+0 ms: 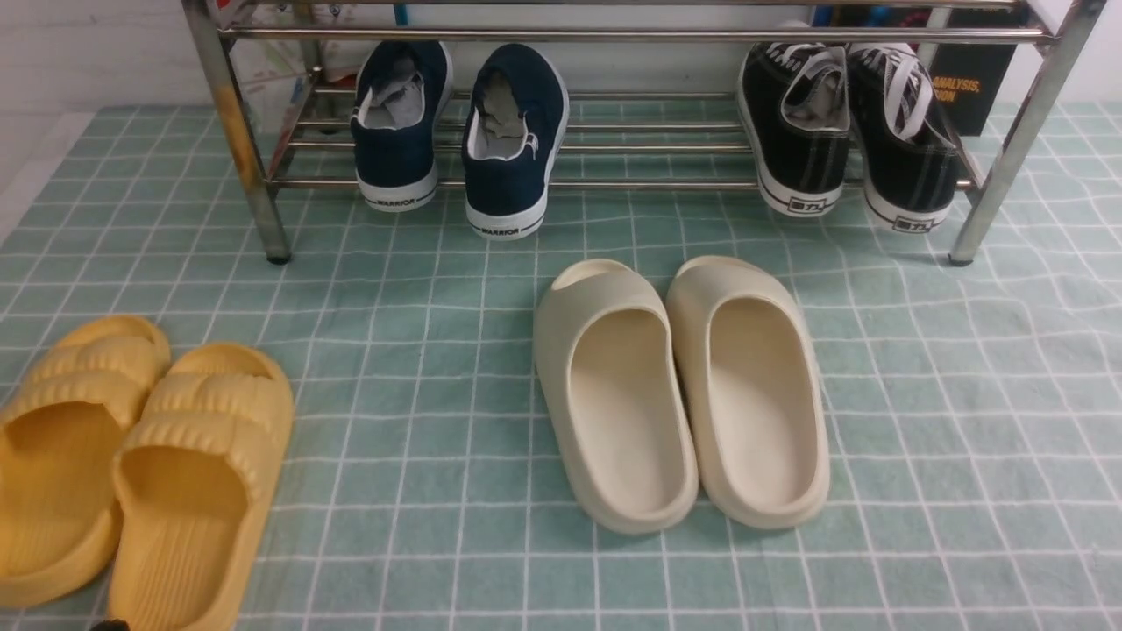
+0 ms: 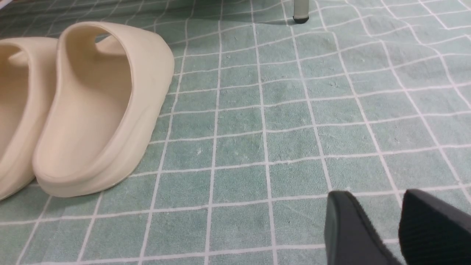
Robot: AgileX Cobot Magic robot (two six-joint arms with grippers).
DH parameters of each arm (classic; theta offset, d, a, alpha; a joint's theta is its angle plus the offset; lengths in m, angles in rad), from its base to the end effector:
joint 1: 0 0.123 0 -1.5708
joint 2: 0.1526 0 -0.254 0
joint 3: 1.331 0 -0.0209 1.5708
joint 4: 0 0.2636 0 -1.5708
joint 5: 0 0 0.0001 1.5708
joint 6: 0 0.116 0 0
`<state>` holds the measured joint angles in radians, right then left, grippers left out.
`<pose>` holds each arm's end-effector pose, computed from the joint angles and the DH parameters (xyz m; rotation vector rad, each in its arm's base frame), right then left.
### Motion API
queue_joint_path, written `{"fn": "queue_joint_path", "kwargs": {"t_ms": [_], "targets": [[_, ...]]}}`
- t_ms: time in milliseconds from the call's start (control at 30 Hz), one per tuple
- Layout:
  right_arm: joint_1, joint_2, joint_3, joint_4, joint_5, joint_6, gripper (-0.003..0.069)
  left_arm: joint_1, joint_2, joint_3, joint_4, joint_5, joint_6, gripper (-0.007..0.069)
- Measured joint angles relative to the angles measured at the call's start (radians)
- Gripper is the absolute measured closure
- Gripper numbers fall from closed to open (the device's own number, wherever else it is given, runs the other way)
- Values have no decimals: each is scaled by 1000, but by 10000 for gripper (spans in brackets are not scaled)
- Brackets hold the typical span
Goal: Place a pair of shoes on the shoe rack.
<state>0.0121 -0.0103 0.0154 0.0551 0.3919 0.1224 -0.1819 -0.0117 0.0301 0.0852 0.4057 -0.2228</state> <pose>0.1200 0.0039 0.1661 0.1372 1.8776 0.1470 0.1182 -0.0178 0.1594 0.0129 1.9106 -0.1888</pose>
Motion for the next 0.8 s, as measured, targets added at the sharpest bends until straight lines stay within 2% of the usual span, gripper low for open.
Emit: {"fn": "queue_joint_path", "kwargs": {"t_ms": [167, 800], "targets": [[0, 0, 0, 0, 0, 0, 412, 47, 0, 0, -36, 0, 9, 631], [0, 0, 0, 0, 0, 0, 412, 47, 0, 0, -44, 0, 11, 618]]}}
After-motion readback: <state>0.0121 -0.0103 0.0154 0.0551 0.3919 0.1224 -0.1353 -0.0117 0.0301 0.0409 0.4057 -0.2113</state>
